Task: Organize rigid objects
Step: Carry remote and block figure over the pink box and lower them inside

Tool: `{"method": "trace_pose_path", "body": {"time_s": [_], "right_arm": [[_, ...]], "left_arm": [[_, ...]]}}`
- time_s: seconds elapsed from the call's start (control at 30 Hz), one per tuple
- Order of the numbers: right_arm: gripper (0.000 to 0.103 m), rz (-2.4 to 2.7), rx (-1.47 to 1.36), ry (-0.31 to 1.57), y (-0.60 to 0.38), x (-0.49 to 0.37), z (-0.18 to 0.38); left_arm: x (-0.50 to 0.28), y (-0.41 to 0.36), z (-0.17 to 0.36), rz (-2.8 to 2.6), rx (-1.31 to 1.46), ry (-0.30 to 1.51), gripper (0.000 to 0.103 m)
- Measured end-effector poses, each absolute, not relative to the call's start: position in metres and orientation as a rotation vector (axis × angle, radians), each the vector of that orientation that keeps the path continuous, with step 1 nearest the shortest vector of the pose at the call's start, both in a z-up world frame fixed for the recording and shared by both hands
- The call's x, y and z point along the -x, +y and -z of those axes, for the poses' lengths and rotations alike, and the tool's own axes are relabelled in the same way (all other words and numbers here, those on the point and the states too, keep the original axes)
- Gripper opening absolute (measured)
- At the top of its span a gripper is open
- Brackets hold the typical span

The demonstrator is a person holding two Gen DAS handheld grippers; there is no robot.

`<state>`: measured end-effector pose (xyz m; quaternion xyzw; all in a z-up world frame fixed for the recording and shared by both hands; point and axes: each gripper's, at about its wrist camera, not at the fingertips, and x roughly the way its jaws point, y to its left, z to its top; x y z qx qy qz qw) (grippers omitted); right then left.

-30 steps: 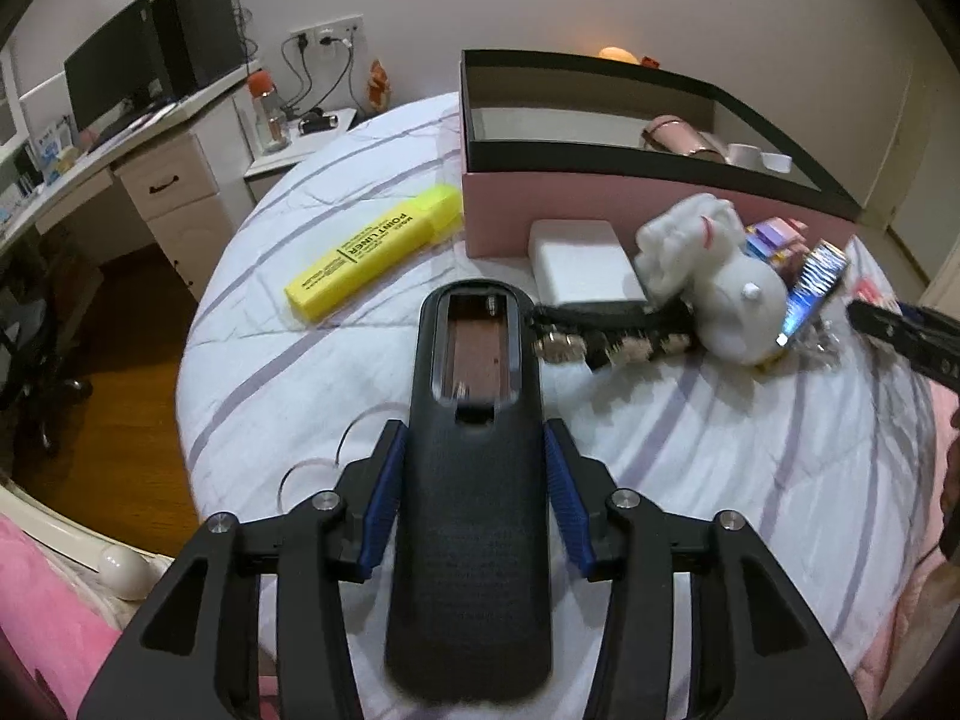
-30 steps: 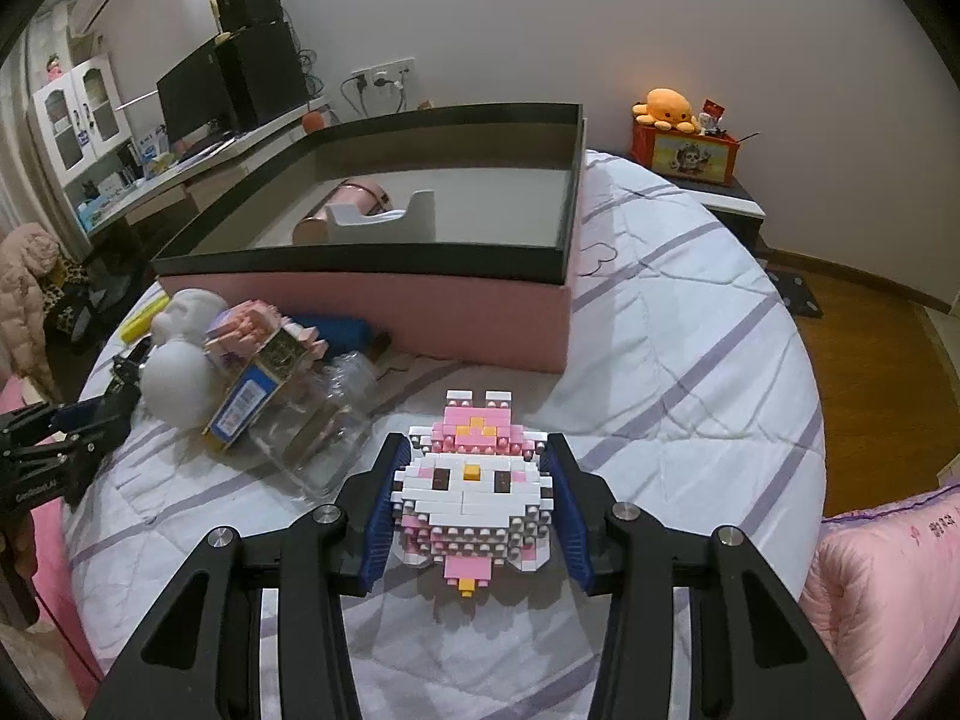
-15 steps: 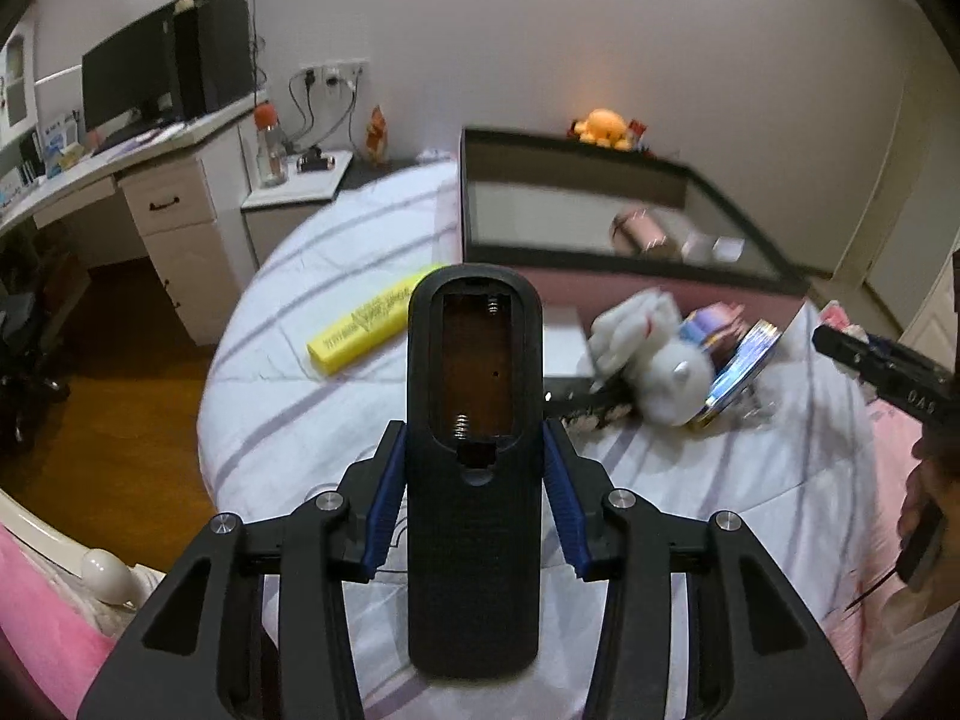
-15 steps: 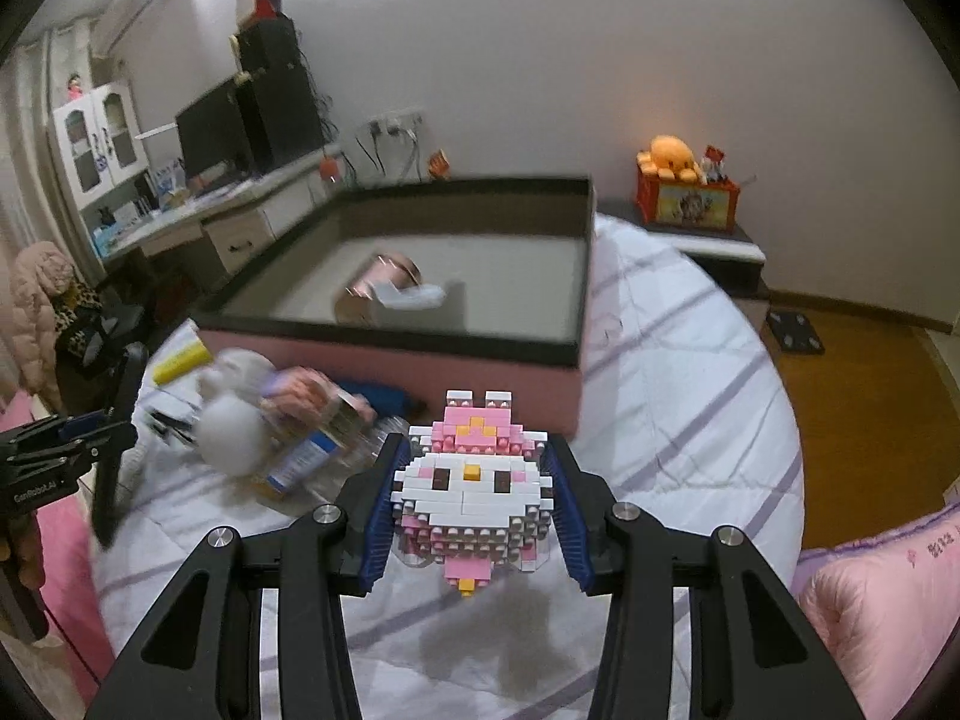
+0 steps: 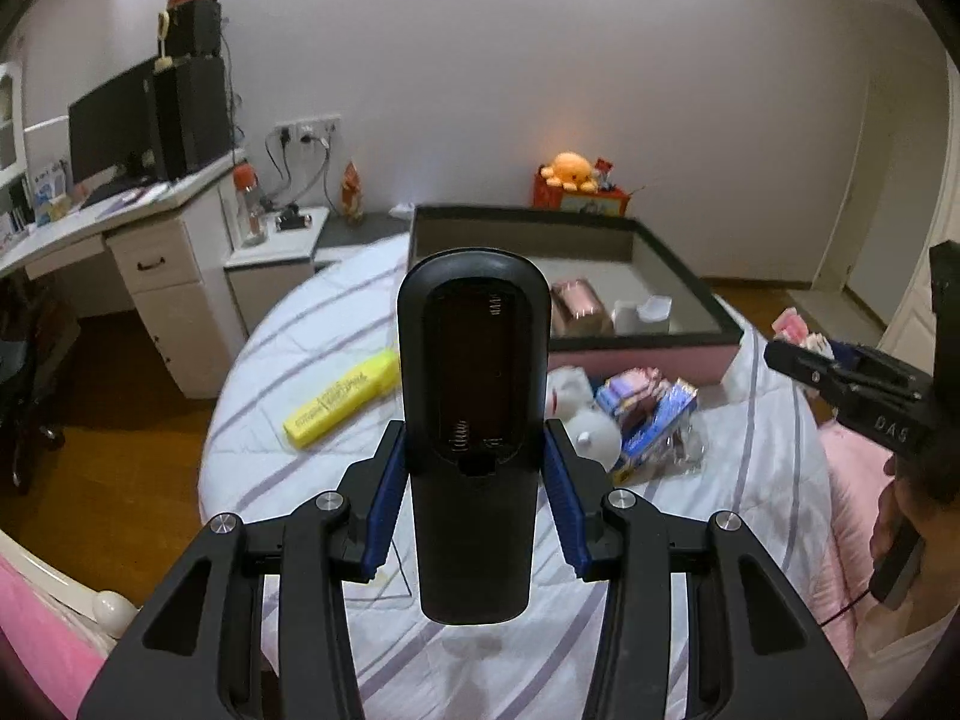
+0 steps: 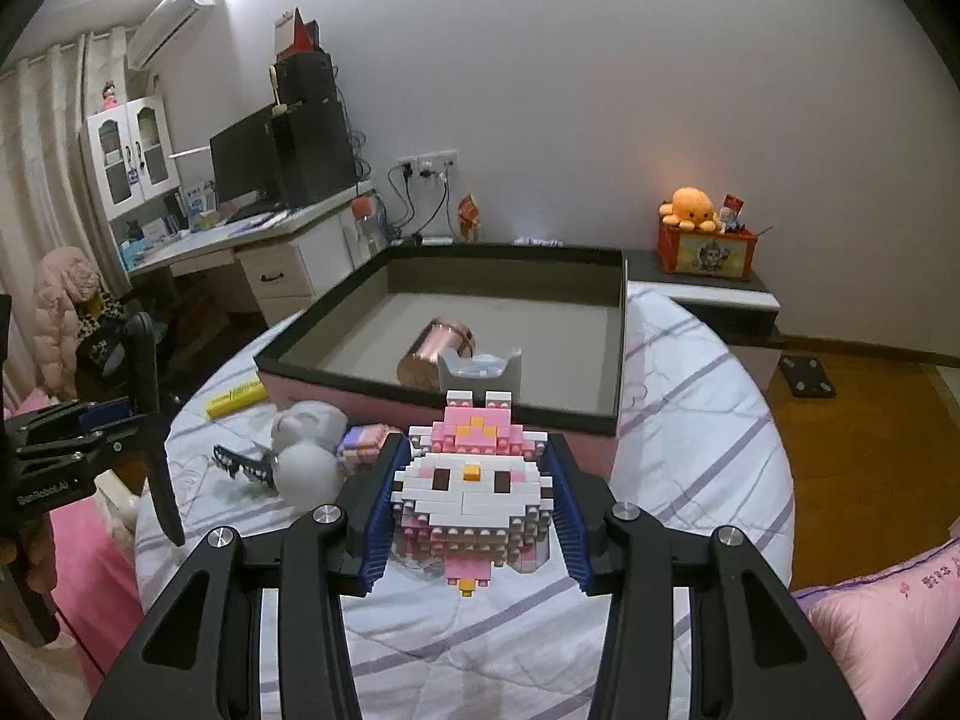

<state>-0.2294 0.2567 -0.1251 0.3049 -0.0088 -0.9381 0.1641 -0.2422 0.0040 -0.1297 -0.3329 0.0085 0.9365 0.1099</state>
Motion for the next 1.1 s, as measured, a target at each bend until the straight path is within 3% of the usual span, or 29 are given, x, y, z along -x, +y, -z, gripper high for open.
{"method": "trace_pose_path", "body": {"time_s": [0.67, 1.1], "right_arm": [[0.046, 2.680, -0.714, 0.039, 0.238, 0.256, 0.073], [0.046, 2.640, -0.835, 0.079, 0.232, 0.337, 0.102]], "left_arm": [[0.269, 0.042, 0.050, -2.756, 0.710, 0.134, 0.044], [0.359, 0.057, 0.077, -2.723, 0.845, 0.189, 0.044]]}}
